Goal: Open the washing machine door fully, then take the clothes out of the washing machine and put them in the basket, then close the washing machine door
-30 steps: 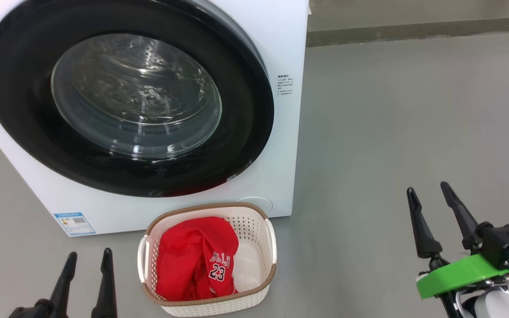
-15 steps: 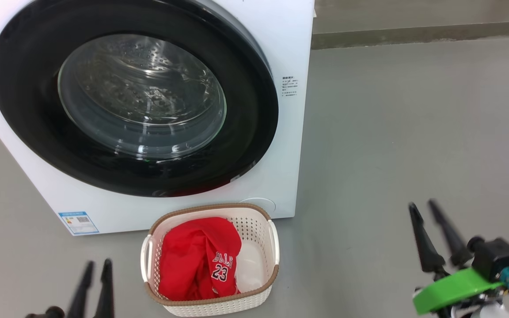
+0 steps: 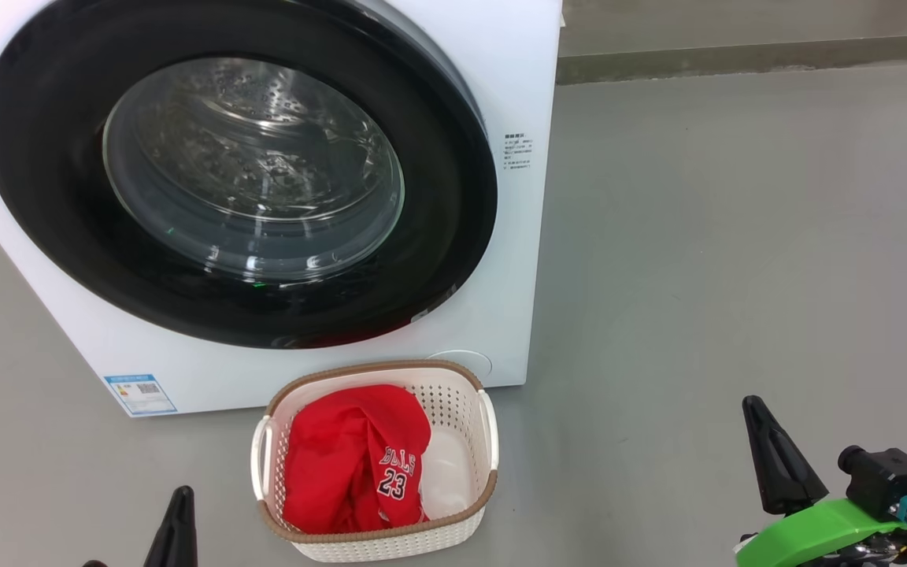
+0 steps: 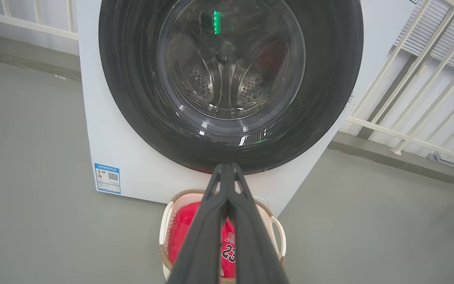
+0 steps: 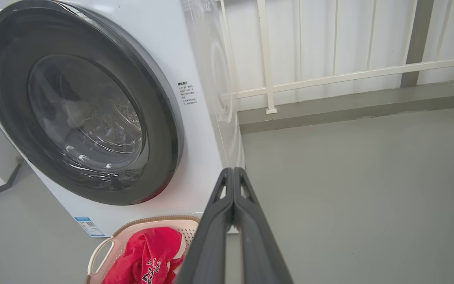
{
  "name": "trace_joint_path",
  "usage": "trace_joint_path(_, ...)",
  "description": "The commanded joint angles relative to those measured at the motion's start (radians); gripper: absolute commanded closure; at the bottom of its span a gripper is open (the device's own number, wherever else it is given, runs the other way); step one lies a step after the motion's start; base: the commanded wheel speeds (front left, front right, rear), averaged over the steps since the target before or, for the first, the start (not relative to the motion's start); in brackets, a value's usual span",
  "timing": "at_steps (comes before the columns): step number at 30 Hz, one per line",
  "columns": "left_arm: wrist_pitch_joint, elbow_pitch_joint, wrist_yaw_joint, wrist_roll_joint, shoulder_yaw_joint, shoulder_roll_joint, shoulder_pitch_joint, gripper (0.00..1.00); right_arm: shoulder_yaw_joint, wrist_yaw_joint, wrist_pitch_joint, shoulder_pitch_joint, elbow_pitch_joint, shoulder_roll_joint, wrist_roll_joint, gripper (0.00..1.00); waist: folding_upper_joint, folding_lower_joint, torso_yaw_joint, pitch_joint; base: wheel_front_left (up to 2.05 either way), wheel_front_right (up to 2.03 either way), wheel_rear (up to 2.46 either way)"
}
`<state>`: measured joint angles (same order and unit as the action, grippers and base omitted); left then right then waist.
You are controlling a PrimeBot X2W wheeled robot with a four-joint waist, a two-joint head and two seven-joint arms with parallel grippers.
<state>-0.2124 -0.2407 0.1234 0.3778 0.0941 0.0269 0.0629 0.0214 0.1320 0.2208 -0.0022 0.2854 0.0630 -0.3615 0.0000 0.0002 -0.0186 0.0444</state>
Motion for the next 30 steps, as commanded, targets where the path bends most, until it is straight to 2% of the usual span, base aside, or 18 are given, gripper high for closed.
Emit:
trace_joint_path(1,0.007,0.022,0.001,0.035,0.005,0.012,-0.032,1.00,0.009,0.000,-0.007,-0.038,-0.028,0.009,-0.037,1.00,0.0000,-0.0001,0.000,-0.001,0.00,0.00,0.00)
trace_joint_path(30,0.089,0.015,0.002,0.347,0.008,0.015,-0.068,1.00,0.030,0.000,-0.092,-0.055,-0.032,0.003,-0.353,1.00,0.0000,-0.0002,0.005,-0.013,0.00,0.00,0.00)
